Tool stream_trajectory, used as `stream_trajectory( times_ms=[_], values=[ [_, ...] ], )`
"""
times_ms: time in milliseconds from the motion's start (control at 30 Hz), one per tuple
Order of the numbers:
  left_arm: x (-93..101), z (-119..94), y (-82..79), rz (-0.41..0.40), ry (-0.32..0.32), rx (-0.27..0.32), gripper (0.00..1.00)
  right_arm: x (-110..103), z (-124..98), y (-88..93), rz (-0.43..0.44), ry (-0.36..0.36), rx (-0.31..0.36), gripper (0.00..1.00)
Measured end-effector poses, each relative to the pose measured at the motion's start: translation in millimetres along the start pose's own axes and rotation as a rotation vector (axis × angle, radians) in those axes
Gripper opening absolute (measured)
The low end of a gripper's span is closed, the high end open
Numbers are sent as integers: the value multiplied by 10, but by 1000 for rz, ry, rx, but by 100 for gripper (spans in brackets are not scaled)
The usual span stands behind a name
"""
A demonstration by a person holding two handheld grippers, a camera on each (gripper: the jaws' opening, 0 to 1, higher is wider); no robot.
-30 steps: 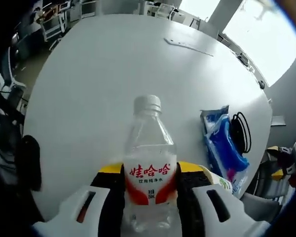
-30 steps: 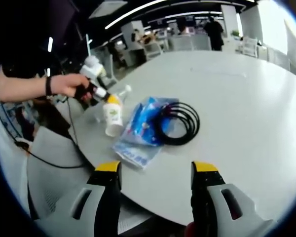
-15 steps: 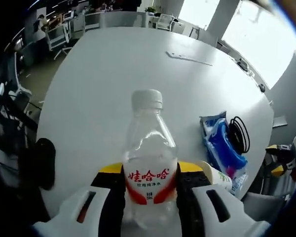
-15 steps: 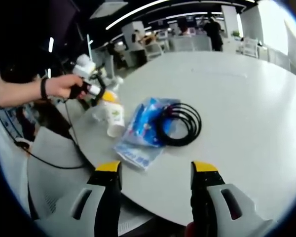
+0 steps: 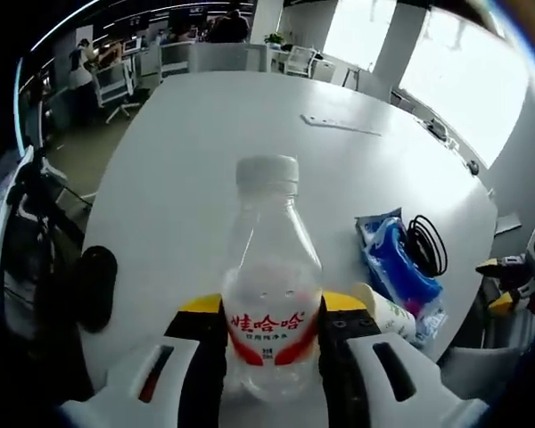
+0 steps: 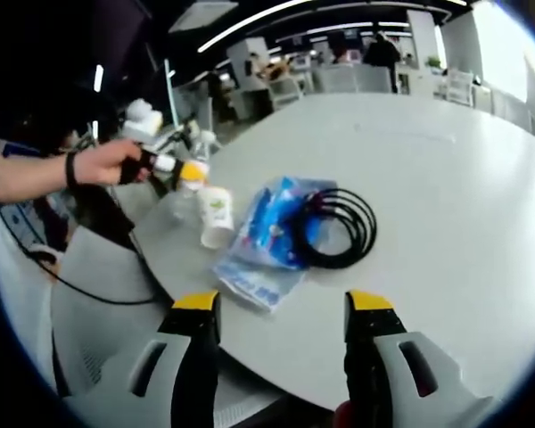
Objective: Arrange the tabletop items into an orderly group along one side of the table until the central work area is clear of visible clutter.
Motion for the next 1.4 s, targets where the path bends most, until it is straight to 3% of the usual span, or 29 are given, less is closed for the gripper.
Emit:
stream_trajectory(
  times_ms=[533, 967, 1400],
  values=[
    [-9, -231, 183, 5, -36, 62, 38, -63, 39, 8, 1, -14, 0, 54],
    [56, -326, 301, 94, -67, 92, 38, -67, 43, -6, 8, -16, 11, 54],
    [42, -419, 453, 82, -96, 120, 38, -94, 55, -14, 2, -23, 11, 54]
  ],
)
Point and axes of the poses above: the point that each gripper's makers call its tool centre point, and the gripper's own axes: z roughly forward along the fingers, x roughly to its right, y roughly out of its underside, the point moved 7 cm from there along -z, roughly backward along the fingers, and after that the axes turned 3 degrees about -z, right-handed, at the moved point
